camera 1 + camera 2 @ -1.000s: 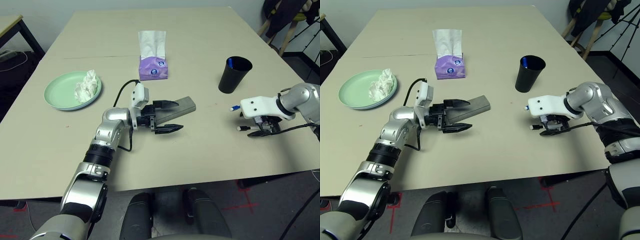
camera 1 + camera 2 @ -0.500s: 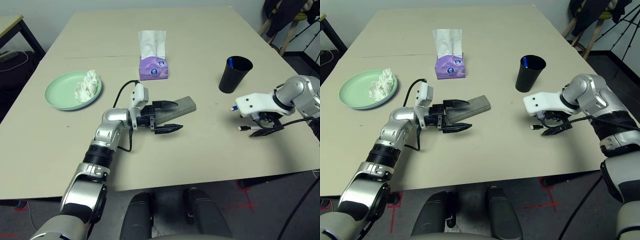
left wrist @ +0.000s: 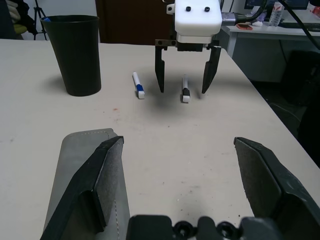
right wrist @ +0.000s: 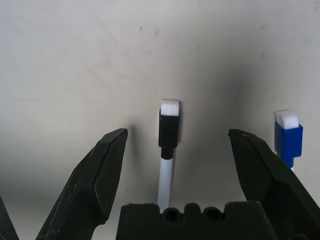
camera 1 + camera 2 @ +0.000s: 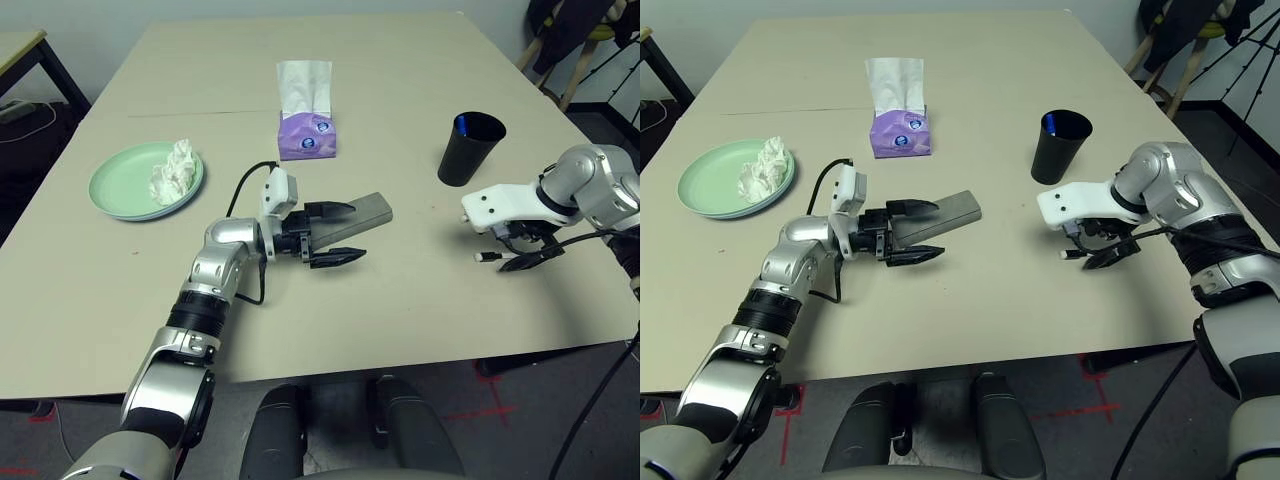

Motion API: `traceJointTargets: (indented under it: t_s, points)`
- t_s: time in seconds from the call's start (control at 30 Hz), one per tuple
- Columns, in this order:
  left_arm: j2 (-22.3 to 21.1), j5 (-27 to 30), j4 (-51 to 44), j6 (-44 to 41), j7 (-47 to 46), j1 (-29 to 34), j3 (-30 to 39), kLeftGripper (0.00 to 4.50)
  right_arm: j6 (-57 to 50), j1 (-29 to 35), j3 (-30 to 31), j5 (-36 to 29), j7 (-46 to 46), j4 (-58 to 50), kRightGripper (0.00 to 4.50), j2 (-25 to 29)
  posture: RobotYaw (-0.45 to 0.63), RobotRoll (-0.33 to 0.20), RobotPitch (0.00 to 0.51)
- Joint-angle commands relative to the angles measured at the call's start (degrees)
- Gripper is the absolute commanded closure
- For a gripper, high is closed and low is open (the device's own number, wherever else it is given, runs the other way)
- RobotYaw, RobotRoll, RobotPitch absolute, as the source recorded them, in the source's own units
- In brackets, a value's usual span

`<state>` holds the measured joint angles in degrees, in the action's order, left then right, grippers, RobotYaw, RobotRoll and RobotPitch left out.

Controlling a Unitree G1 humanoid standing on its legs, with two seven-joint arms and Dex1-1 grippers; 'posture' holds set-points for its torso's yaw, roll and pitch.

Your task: Organize and tidy the items on the table.

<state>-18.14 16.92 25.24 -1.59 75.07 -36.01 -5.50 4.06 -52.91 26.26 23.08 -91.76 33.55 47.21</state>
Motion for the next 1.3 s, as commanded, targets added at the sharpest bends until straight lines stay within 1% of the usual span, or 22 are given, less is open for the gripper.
traceJointTargets:
  t_s: [0.03,0.4,0.47,0.53,0.8,0.9,0.97,1.07,1.17,1.23,1.3]
  points:
    - [-0.10,0.82,-1.32,-0.43,-0.09,0.63,-0.10,0.03,-0.96,1.29,0.88,0.52,-0.54,-1.17,0.00,0.24,0.04,0.000,0.151]
    - [-0.32,0.90,-1.60,-0.65,-0.26,0.74,-0.03,0.03,-0.49,2.06,1.38,1.75,0.08,-0.48,0.00,0.14,0.05,0.000,0.151]
    - [-0.37,0.90,-1.58,-0.68,-0.27,0.71,-0.04,0.00,-0.51,2.30,1.43,1.70,0.21,-0.66,0.38,-0.06,0.05,0.000,0.151]
    - [-0.42,0.90,-1.57,-0.66,-0.28,0.70,-0.04,0.00,-0.54,2.51,1.45,1.57,0.16,-0.91,1.01,-0.11,0.05,0.000,0.149]
    - [-0.58,0.80,-1.03,-0.36,-0.12,0.32,-0.05,0.00,-1.48,2.18,1.47,0.25,-0.73,-2.53,4.03,0.51,0.04,0.000,0.139]
    - [-0.55,0.76,-0.76,-0.25,-0.12,0.02,-0.02,0.00,-3.00,1.59,1.97,-2.56,-0.74,-3.85,4.08,2.07,0.04,0.000,0.138]
    - [-0.56,0.76,-0.64,-0.26,-0.10,-0.13,-0.01,0.00,-6.55,0.47,2.12,-6.46,-0.74,-4.76,4.08,2.94,0.04,0.000,0.135]
    - [-0.74,0.84,-0.69,-0.41,0.06,-0.17,0.05,0.00,-10.85,-2.30,0.53,-11.04,-0.74,-4.98,4.08,3.80,0.04,0.000,0.133]
    - [-1.00,0.89,-0.77,-0.41,0.20,0.04,0.15,0.00,-18.10,-3.85,-0.78,-19.83,-0.74,-7.57,4.08,4.32,0.03,0.000,0.128]
    - [-1.07,0.94,-0.85,-0.37,0.09,0.18,0.26,0.00,-25.78,-4.18,-6.29,-26.61,-0.74,-9.57,4.08,1.68,0.02,0.000,0.125]
    - [-1.06,0.93,-0.84,-0.23,-0.20,0.31,0.46,0.00,-29.38,-3.85,-12.61,-31.22,2.69,-10.94,4.08,-1.87,0.01,0.000,0.123]
